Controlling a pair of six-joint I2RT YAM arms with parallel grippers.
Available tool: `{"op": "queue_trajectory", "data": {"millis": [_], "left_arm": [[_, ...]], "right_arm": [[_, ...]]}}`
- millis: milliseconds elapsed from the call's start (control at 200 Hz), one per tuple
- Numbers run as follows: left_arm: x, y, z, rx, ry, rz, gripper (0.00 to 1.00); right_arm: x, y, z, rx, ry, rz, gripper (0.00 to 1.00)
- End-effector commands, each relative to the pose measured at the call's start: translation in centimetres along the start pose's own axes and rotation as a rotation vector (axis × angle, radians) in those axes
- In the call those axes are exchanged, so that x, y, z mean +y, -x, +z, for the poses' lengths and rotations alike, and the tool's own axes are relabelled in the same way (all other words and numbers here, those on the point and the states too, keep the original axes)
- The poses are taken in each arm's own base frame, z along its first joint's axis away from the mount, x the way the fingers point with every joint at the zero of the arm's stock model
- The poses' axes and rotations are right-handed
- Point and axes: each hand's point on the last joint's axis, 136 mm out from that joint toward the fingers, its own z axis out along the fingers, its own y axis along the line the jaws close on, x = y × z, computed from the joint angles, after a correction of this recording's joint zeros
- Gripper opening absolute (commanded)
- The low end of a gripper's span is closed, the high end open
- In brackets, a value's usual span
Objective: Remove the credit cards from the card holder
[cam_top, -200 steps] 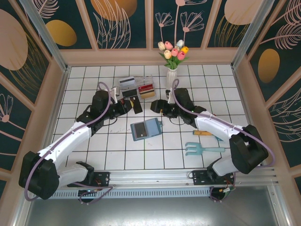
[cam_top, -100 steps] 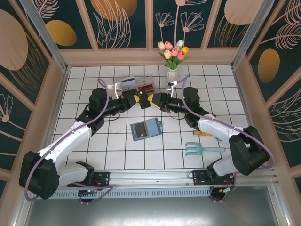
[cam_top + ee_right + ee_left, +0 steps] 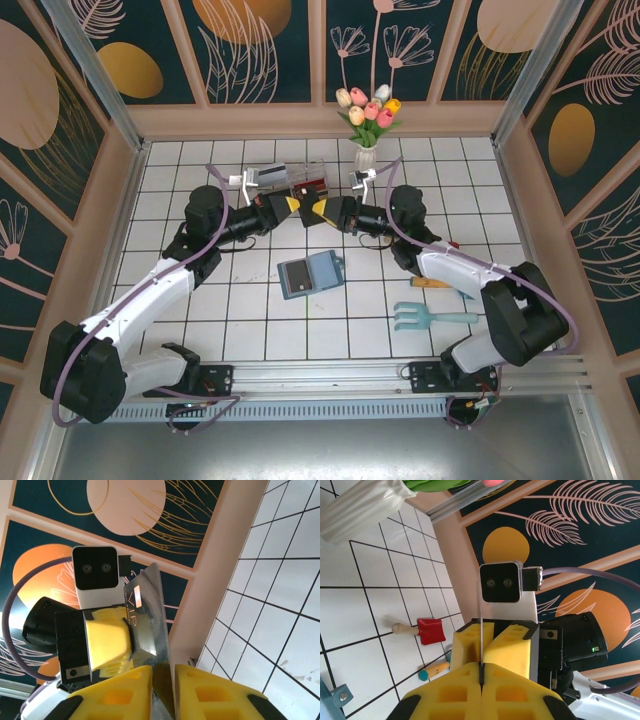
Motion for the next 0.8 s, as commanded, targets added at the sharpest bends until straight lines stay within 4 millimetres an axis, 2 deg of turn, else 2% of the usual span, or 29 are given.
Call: {"op": "queue_trajectory", "data": {"millis": [0, 35, 120, 255, 380, 450, 606, 796], "left_arm": [[-1.4, 0.0, -0.4, -0.005, -0.068, 0.007, 0.00], [-1.6, 0.0, -0.5, -0.009, -0.075, 0.003, 0.00], [-2.0, 0.4, -0.8, -0.038, -0.085, 0.007, 0.00], [-2.3, 1.0, -1.2, -0.090, -0.107, -0.010, 0.28], [-1.6, 0.9, -1.4, -0.119, -0.128, -0.050, 0.39], [-1.1, 0.6, -1.5, -0.129, -0.138, -0.068, 0.40], [-2.0, 0.2, -1.7, -0.131, -0.217, -0.075, 0.39], [-1.7, 0.6, -1.6, -0.150, -0.200, -0.060, 0.34]], "right_arm": [[1.8, 0.2, -0.3, -0.017, 0.079, -0.044, 0.07], [1.7, 0.3, -0.4, -0.028, 0.079, -0.034, 0.00], [1.9, 0.7, -0.4, -0.054, 0.084, -0.023, 0.00], [2.5, 1.5, -0.4, -0.102, 0.111, -0.005, 0.00], [2.8, 2.0, -0.2, -0.150, 0.133, 0.028, 0.00], [2.8, 2.1, 0.0, -0.166, 0.143, 0.048, 0.00], [3.0, 1.8, 0.9, -0.172, 0.169, 0.087, 0.00], [3.0, 1.3, 1.7, -0.160, 0.176, 0.098, 0.00]]}}
